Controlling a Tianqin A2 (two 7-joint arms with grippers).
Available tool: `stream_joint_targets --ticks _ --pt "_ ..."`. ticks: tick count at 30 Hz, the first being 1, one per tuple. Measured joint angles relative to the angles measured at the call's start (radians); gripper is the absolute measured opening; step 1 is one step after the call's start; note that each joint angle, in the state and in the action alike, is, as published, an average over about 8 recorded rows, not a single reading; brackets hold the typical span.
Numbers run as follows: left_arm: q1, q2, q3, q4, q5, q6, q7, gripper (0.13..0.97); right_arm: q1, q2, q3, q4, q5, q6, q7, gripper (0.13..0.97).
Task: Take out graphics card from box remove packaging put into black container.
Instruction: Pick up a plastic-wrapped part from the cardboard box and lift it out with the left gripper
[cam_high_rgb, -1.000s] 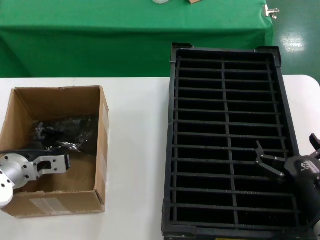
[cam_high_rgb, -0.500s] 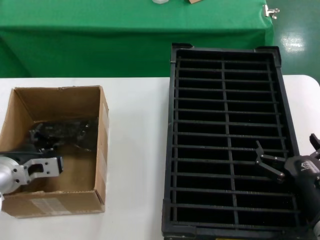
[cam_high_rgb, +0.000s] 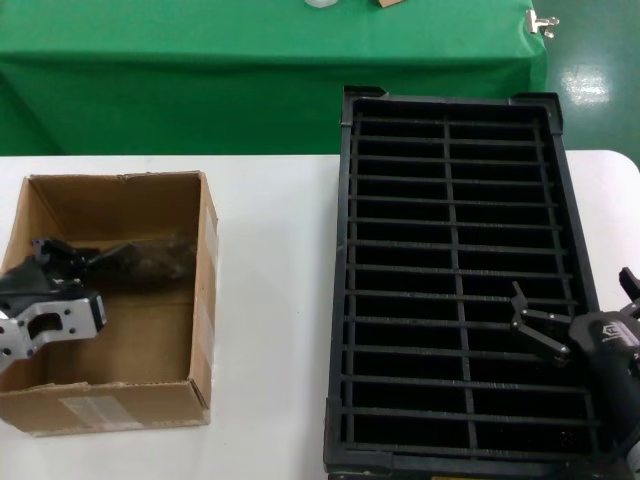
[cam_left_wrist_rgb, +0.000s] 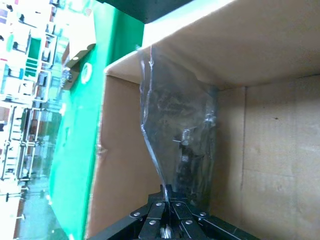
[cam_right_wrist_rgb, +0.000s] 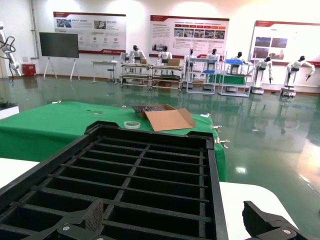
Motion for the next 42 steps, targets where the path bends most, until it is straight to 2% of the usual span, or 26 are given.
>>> stream_joint_targets --ticks 6,10,19,23,25,27,30,32,34,37,40,42 --pt "0.034 -0.011 -0.038 -0.081 0.014 0.019 -0.021 0.139 0.000 0.000 0.000 0.000 0.000 0.000 0.000 0.966" --pt "0.072 -0.016 -0.082 -0.158 0.022 0.031 -0.047 0.139 0.000 0.000 0.000 0.000 0.000 0.000 0.000 0.966" --pt "0.226 -0.021 -0.250 -0.428 0.047 0.083 -0.138 0.139 0.000 0.000 0.000 0.000 0.000 0.000 0.000 0.966" --pt "0.283 -0.037 -0.311 -0.536 0.024 0.096 -0.157 0.139 0.000 0.000 0.000 0.000 0.000 0.000 0.000 0.966" --pt "0.303 -0.056 -0.327 -0.573 -0.013 0.089 -0.151 0.139 0.000 0.000 0.000 0.000 0.000 0.000 0.000 0.966" --pt "0.317 -0.086 -0.332 -0.594 -0.070 0.069 -0.133 0.139 0.000 0.000 0.000 0.000 0.000 0.000 0.000 0.966" --pt "0.326 -0.126 -0.335 -0.598 -0.190 0.041 -0.073 0.139 0.000 0.000 0.000 0.000 0.000 0.000 0.000 0.966" --pt "0.326 -0.137 -0.347 -0.590 -0.280 0.042 -0.014 0.139 0.000 0.000 0.000 0.000 0.000 0.000 0.000 0.966" --pt "0.320 -0.128 -0.371 -0.576 -0.372 0.065 0.059 0.139 0.000 0.000 0.000 0.000 0.000 0.000 0.000 0.966" --pt "0.309 -0.097 -0.414 -0.556 -0.480 0.123 0.158 0.139 0.000 0.000 0.000 0.000 0.000 0.000 0.000 0.966" --pt "0.304 -0.076 -0.442 -0.543 -0.545 0.164 0.217 0.139 0.000 0.000 0.000 0.000 0.000 0.000 0.000 0.966" --pt "0.303 -0.072 -0.448 -0.540 -0.561 0.174 0.230 0.139 0.000 0.000 0.000 0.000 0.000 0.000 0.000 0.966"
